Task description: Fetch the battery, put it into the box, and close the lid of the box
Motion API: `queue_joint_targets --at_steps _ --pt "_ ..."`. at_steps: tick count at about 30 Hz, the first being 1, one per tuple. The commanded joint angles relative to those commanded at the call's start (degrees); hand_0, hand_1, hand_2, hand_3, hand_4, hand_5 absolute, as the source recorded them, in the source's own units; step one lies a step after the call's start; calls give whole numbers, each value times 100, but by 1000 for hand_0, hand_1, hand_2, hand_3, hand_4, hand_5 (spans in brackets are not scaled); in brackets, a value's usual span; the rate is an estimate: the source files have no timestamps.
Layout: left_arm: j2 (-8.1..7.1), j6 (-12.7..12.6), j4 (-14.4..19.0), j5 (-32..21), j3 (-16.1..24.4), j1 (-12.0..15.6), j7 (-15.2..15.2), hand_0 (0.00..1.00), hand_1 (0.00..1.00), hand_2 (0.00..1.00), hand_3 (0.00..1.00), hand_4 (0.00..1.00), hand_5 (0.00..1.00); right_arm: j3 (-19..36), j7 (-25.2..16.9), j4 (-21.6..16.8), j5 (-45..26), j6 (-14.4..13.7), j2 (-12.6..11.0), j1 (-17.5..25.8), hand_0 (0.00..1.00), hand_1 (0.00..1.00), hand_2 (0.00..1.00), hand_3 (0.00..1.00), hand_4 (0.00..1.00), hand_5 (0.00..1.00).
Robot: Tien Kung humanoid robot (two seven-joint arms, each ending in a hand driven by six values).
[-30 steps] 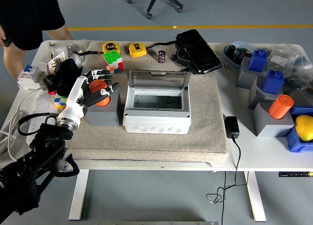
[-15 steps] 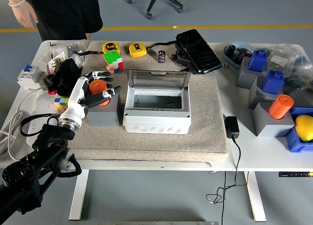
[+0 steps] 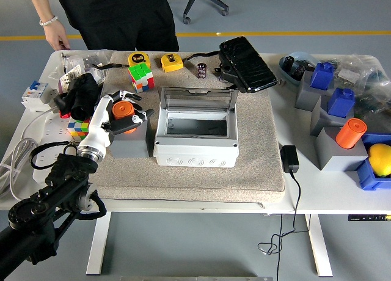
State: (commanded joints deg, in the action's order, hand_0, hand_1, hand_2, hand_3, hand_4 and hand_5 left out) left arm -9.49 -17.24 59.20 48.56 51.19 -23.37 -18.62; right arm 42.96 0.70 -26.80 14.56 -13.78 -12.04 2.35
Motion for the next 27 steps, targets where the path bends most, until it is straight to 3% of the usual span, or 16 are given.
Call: queue_joint_targets --at_steps 4,5,10,11,21,27 --pt "37 7 -30 -22 -24 -32 -8 243 227 217 246 738 2 -2 -44 -7 -11 -28 -4 -10 606 630 652 572 972 529" --pt "46 12 -36 -36 -25 -40 -12 245 202 179 212 642 2 -3 -52 -8 -14 -33 -5 -11 606 628 651 571 972 530" --pt "76 33 -45 -98 -31 -84 -29 245 202 179 212 642 2 -25 -100 -9 -34 -55 -1 -9 606 628 651 571 972 530" --pt "76 32 -33 -102 -30 -88 -37 241 193 169 187 524 2 -30 -111 -9 -39 -59 0 -8 607 627 648 571 970 530" --pt "65 33 26 -85 30 -76 -63 240 189 164 179 472 2 -42 -172 -11 -59 -83 4 1 606 626 647 569 970 530" --pt "-49 -4 511 168 261 25 -14 240 192 166 180 491 2 -36 -186 -11 -61 -95 -2 11 605 625 647 568 969 530"
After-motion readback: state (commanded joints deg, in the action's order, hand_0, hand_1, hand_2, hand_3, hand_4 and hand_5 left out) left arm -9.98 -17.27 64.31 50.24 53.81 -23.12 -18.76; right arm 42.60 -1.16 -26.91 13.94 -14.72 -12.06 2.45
